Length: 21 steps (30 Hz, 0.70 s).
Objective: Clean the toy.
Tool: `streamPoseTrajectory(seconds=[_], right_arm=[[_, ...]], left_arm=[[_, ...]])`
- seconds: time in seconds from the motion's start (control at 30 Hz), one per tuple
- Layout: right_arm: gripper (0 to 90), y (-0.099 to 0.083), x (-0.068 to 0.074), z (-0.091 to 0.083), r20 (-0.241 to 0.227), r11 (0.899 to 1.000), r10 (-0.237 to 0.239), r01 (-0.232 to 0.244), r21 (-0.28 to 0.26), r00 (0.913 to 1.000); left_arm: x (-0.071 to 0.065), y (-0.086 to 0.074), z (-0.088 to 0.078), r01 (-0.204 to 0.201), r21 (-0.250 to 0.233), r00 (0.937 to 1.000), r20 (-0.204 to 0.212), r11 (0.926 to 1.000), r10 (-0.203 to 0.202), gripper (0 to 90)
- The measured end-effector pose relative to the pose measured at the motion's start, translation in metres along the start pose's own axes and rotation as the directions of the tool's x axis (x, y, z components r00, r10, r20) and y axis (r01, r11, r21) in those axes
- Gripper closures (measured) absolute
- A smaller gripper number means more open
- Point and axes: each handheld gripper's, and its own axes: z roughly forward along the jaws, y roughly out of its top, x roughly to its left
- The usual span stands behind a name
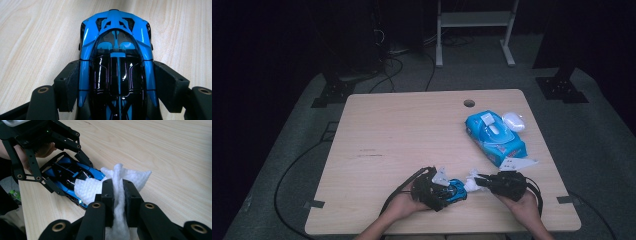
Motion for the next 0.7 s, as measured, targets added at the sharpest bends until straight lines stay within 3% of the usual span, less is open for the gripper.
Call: streamPoseTrajectory(seconds=[0.3,0.7], right_arm=[[80.1,0.0,-0.003,-0.001,0.002,1.0,0.009,-0.009,-0.008,1.0],[80.1,-0.001,-0.012,-0.009,0.013,0.999,0.032,-0.032,-0.029,0.9994]], left_arm=[[0.008,0.002,-0.009,0.018,-0.033,0.9994,-0.03,0.9993,-0.019,28.0],[0.047,0.011,-0.02,0.073,-0.097,0.9904,-0.11,0.9926,-0.084,28.0]])
